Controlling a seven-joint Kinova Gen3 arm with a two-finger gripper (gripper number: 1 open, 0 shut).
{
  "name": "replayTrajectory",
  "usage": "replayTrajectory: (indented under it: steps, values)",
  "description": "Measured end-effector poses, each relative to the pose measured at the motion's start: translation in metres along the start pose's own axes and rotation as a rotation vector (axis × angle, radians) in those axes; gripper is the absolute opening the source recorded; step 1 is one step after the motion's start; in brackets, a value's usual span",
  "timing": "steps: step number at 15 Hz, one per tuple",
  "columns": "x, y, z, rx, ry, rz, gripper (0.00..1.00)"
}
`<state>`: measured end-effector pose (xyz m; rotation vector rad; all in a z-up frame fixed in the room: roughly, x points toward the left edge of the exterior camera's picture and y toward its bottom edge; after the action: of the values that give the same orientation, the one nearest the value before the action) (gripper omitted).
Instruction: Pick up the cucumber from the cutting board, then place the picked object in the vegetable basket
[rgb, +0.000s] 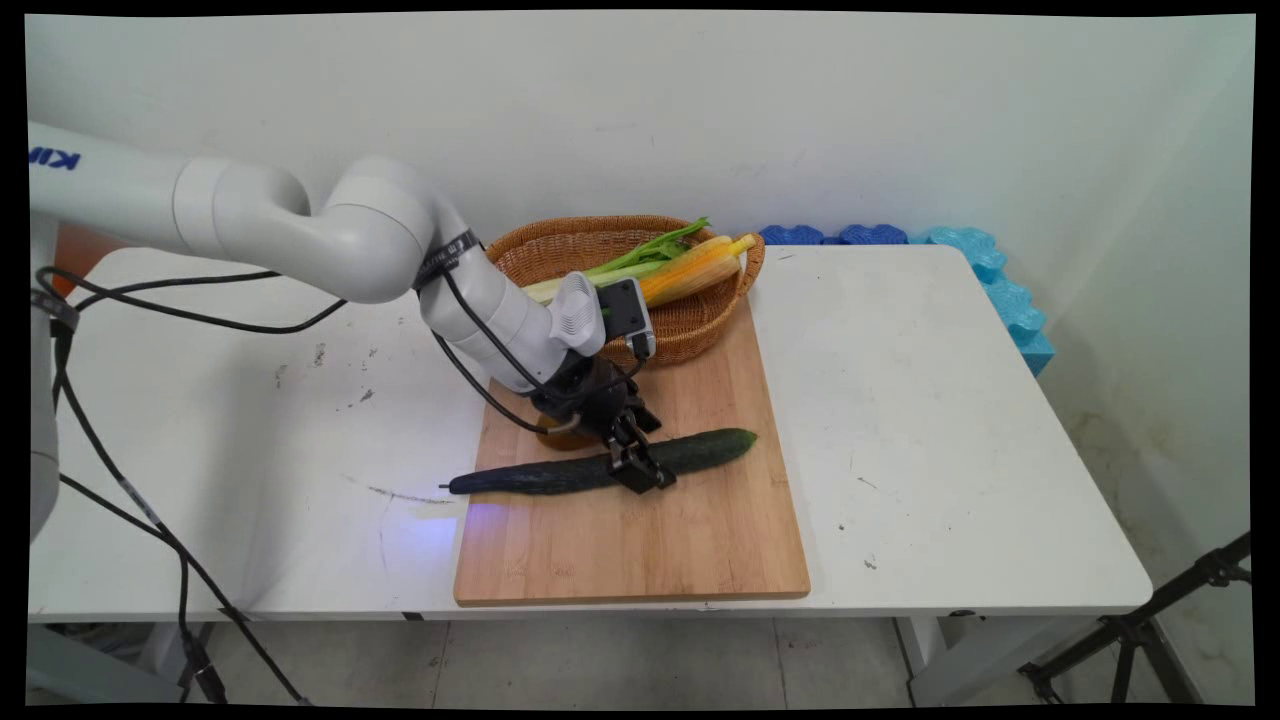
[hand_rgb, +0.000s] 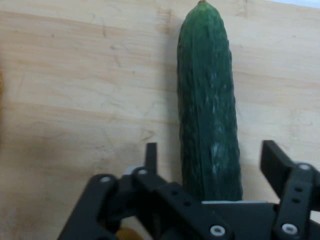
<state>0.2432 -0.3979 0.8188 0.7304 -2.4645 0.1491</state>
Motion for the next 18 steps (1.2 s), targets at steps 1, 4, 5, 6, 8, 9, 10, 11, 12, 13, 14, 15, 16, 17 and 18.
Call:
replayTrajectory:
  steps: [1,4,5,6,8,9,10,11,12,13,14,15,16,17,18]
  values:
    - [0.000,0.000,0.001,0.001,-0.001,0.001,0.00]
    - [0.001,0.000,0.003,-0.001,-0.003,0.005,0.00]
    - [0.002,0.002,0.002,-0.005,-0.003,0.012,0.00]
    - [0.003,0.004,0.000,-0.008,-0.003,0.018,0.00]
    - [0.005,0.008,-0.006,-0.015,-0.002,0.028,0.00]
    - [0.007,0.011,-0.011,-0.019,-0.001,0.034,0.00]
    - [0.010,0.015,-0.020,-0.021,-0.002,0.037,0.00]
    - [0.014,0.019,-0.031,-0.022,-0.002,0.040,0.00]
    - [0.018,0.022,-0.042,-0.022,-0.002,0.039,0.00]
    - [0.021,0.025,-0.050,-0.021,-0.003,0.038,0.00]
    - [0.025,0.028,-0.062,-0.019,-0.003,0.037,0.00]
    - [0.029,0.030,-0.072,-0.017,-0.004,0.037,0.00]
    - [0.034,0.033,-0.085,-0.013,-0.006,0.034,0.00]
    - [0.040,0.035,-0.100,-0.007,-0.009,0.032,0.00]
    - [0.045,0.035,-0.113,0.001,-0.012,0.028,0.00]
